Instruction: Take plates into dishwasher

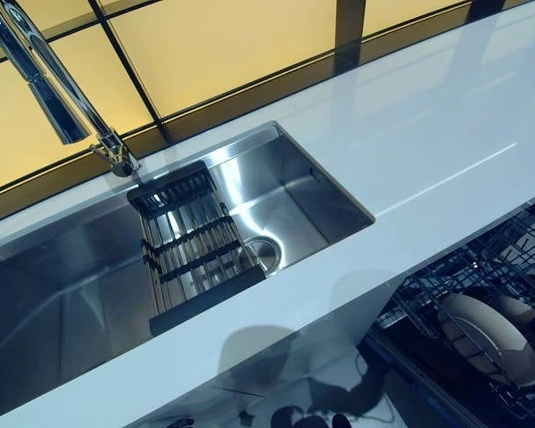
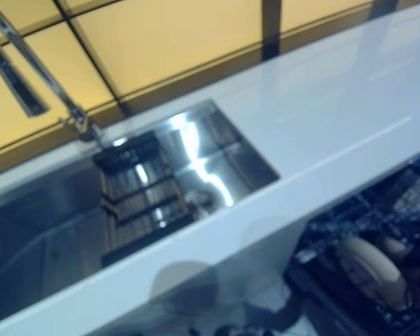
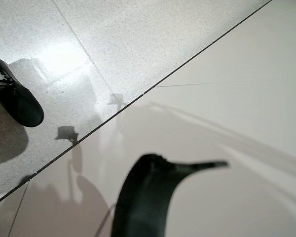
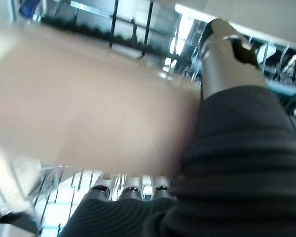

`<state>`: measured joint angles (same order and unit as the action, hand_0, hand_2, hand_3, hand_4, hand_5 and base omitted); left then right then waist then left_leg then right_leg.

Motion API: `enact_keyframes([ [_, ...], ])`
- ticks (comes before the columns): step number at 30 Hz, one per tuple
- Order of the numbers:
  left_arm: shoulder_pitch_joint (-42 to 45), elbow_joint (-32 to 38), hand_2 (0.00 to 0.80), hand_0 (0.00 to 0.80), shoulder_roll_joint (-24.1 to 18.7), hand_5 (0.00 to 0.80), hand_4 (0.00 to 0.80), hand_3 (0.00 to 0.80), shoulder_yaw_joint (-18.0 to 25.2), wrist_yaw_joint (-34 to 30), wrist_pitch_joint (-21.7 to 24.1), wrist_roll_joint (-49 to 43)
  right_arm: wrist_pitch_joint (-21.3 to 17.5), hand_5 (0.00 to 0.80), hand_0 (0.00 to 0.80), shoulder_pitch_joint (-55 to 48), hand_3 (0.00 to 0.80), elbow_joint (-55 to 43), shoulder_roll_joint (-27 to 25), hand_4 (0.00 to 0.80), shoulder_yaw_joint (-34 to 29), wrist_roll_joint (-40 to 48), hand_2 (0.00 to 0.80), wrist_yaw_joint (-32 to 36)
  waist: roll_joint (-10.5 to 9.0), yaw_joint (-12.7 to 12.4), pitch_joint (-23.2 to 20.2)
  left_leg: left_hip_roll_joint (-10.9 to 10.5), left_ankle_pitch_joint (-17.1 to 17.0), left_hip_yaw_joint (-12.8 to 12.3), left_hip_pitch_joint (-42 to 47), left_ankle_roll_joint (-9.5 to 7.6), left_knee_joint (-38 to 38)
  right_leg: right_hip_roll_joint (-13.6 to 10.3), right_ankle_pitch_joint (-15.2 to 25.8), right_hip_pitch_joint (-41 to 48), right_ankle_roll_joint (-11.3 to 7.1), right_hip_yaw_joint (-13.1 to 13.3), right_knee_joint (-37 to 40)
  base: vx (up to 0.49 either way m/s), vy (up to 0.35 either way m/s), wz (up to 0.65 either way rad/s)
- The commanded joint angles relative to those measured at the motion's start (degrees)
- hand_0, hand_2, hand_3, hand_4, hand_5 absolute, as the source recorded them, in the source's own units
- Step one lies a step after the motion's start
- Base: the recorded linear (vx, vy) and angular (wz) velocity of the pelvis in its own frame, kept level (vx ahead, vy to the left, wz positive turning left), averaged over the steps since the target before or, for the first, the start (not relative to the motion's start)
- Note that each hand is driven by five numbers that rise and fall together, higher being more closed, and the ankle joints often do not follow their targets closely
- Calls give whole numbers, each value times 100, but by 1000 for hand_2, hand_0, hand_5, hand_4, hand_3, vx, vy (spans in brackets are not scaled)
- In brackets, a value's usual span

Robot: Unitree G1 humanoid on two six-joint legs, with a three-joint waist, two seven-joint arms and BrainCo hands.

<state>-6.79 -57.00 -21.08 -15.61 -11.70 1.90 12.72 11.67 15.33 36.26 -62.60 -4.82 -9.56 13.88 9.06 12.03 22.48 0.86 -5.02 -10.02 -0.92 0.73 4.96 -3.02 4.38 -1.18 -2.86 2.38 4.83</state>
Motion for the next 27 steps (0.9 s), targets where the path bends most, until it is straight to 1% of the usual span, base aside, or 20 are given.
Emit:
enact_keyframes([
  [1,47,-130,0,0,-62,0,0,0,108,31,37,-8,74,0,0,-186,0,-232,-468,0,-258,47,0,-16,-579,-18,-508,36,645,-28,459,138,4,-146,-44,-302,-409,-74,-311,0,0,0],
  [2,54,-133,0,0,-63,0,0,0,111,35,36,-6,67,0,0,-199,0,-240,-493,0,-282,56,0,-19,-593,-15,-517,40,647,-30,464,137,4,-142,-44,-297,-410,-69,-310,30,7,-1],
  [8,135,-283,0,0,-88,0,0,0,206,51,19,2,56,0,0,-295,0,-273,-904,0,-582,199,0,88,-870,-8,-706,93,699,-48,553,114,4,-67,-31,-192,-416,-8,-282,44,-5,-1],
  [14,195,-395,0,0,-102,0,0,0,236,10,-57,-71,53,0,0,-206,0,-144,-1164,0,-643,382,0,132,-1023,-57,-873,112,735,-16,605,94,4,-27,-46,-105,-414,12,-263,23,17,-1],
  [16,217,-569,0,0,-92,0,0,0,206,29,-220,-237,19,0,0,-140,0,-27,-1297,0,-613,429,0,141,-1080,-83,-963,109,752,8,637,78,4,-12,-56,-69,-410,24,-263,65,63,0],
  [19,210,-799,0,0,-58,0,0,0,200,162,-581,-426,10,0,0,27,0,132,-1457,0,-489,479,0,195,-1175,-109,-1107,101,773,27,677,54,4,13,-66,-1,-407,59,-233,77,78,0],
  [21,206,-877,0,0,-42,0,0,0,204,221,-669,-471,32,0,0,87,0,164,-1489,0,-447,500,0,213,-1200,-119,-1138,102,777,31,688,50,4,14,-64,17,-407,63,-225,40,52,0],
  [25,213,-1134,0,0,16,0,0,0,301,385,-956,-602,59,0,0,380,0,349,-1617,0,-177,493,0,292,-1326,-189,-1284,88,809,40,746,7,2,-1,-79,74,-412,81,-235,57,108,0],
  [27,212,-1249,0,0,46,0,0,0,350,481,-1092,-702,78,0,0,519,0,453,-1700,0,-69,502,0,307,-1400,-236,-1326,61,852,36,764,-48,-58,-34,-83,88,-424,98,-283,28,140,-1],
])
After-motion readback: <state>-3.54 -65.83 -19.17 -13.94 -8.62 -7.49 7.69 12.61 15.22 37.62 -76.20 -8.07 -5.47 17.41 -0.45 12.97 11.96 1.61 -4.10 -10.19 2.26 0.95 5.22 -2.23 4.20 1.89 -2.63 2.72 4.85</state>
